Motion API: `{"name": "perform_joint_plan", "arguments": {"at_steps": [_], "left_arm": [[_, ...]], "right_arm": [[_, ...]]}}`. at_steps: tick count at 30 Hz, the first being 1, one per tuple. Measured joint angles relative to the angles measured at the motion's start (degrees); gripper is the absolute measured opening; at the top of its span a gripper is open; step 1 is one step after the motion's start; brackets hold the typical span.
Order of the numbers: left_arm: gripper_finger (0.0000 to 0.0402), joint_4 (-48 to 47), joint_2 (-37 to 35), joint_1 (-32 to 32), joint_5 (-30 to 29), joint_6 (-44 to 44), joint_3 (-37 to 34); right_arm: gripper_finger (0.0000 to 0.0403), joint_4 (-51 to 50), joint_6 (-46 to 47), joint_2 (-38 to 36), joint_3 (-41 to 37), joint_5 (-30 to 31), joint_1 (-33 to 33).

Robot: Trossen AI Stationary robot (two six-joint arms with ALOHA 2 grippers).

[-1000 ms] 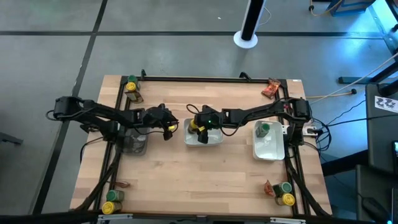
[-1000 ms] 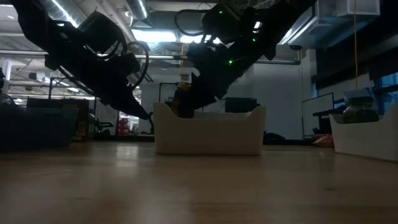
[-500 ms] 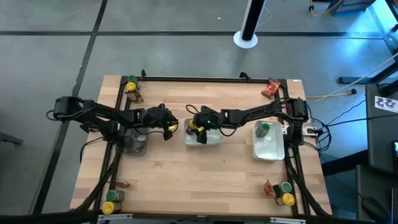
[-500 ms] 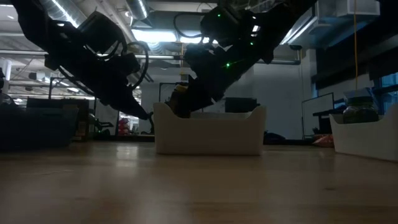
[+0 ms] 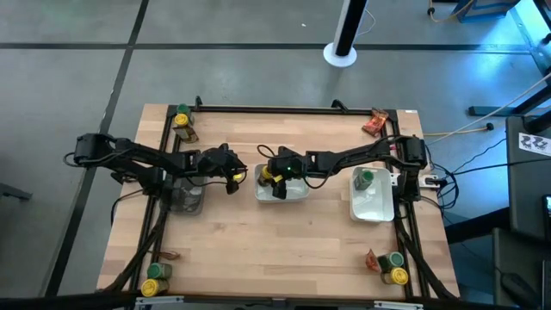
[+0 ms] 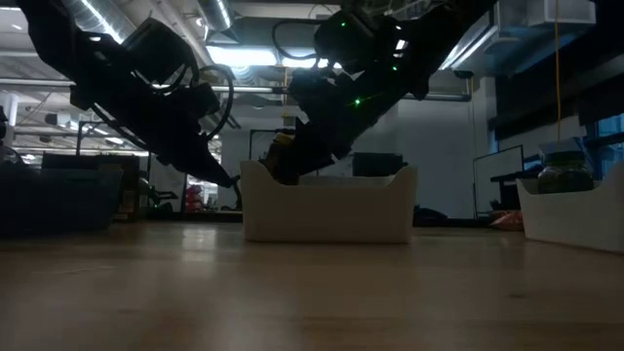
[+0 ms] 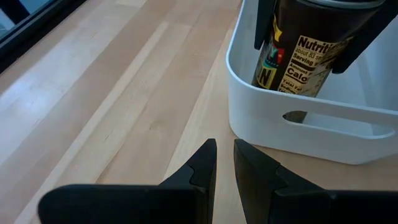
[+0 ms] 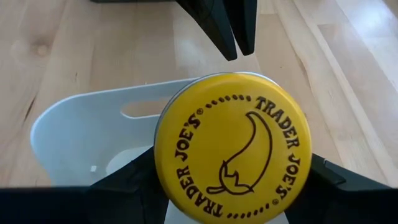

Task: Sort spices by type
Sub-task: Put the top right yellow seasoning bottle into the left white bin

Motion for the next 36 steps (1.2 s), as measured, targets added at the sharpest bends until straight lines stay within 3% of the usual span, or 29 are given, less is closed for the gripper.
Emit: {"name": "perform_joint_plan", "arguments": {"at_steps": [13, 21, 29, 36], "left_arm": [[0.0045, 0.0, 0.0, 0.0, 0.0, -0.04, 0.0], [0.0045, -0.15, 0.0, 0.0, 0.01, -0.04, 0.0], [0.0045, -0.48, 0.02, 0.02, 0.01, -0.05, 0.0], [0.0045, -0.39, 0.02, 0.01, 0.02, -0.24, 0.0]], "right_arm": [[0.03, -0.45, 0.46, 0.15, -0.11, 0.44, 0.0], [0.0303, -1.11, 0.0, -0.81, -0.11, 0.46, 0.0], [0.0303, -10.25, -0.07, -6.2, -0.11, 0.62, 0.0], [0.0281, -12.19, -1.52, -10.25, -0.07, 5.22, 0.0]]}}
